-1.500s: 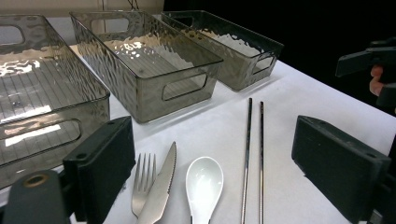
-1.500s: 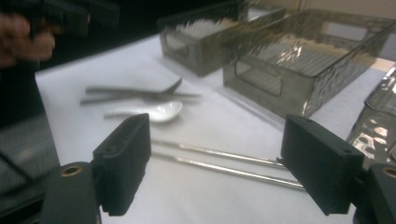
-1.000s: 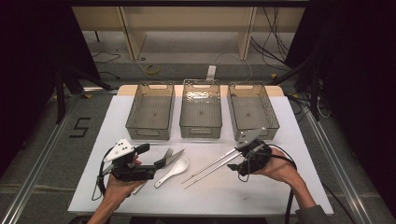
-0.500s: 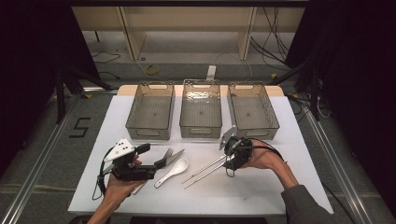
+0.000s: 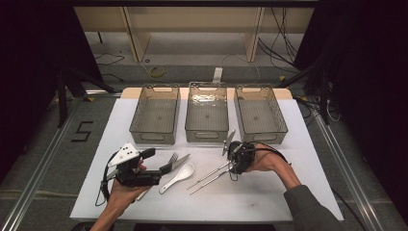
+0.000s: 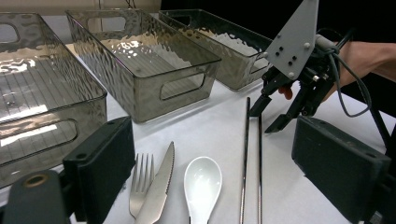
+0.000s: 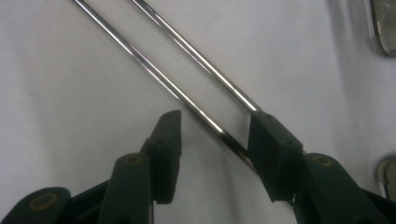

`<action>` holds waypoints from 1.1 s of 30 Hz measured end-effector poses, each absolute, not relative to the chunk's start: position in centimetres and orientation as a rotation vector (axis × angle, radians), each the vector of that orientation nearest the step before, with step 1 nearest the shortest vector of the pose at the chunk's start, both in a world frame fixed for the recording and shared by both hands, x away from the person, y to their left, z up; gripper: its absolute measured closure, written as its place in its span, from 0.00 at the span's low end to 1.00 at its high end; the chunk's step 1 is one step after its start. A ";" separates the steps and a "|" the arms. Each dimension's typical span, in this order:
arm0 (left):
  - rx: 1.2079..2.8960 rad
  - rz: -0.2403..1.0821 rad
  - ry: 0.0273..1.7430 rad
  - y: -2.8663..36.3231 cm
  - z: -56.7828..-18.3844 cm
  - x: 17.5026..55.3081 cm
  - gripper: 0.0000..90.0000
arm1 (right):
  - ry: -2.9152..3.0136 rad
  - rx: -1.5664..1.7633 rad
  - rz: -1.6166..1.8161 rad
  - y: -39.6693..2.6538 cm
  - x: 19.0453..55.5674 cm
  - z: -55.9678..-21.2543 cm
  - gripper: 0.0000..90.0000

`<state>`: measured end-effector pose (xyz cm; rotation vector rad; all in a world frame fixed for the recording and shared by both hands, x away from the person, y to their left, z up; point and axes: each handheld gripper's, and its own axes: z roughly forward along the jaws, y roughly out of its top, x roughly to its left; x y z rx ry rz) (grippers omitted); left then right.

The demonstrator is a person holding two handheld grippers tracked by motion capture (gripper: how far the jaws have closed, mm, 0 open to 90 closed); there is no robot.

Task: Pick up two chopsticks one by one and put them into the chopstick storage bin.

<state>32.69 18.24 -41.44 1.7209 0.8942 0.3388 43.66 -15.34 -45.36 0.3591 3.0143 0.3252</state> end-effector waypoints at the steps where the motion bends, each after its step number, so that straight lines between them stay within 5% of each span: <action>1: 1.715 0.336 0.898 18.2 -41.4 32.7 0.14 | 3.014 0.357 0.325 -15.3 43.7 -45.5 0.62; 33: 1.725 0.332 0.893 18.2 -41.5 32.7 0.14 | 3.052 0.117 0.115 -14.7 40.5 -45.4 0.89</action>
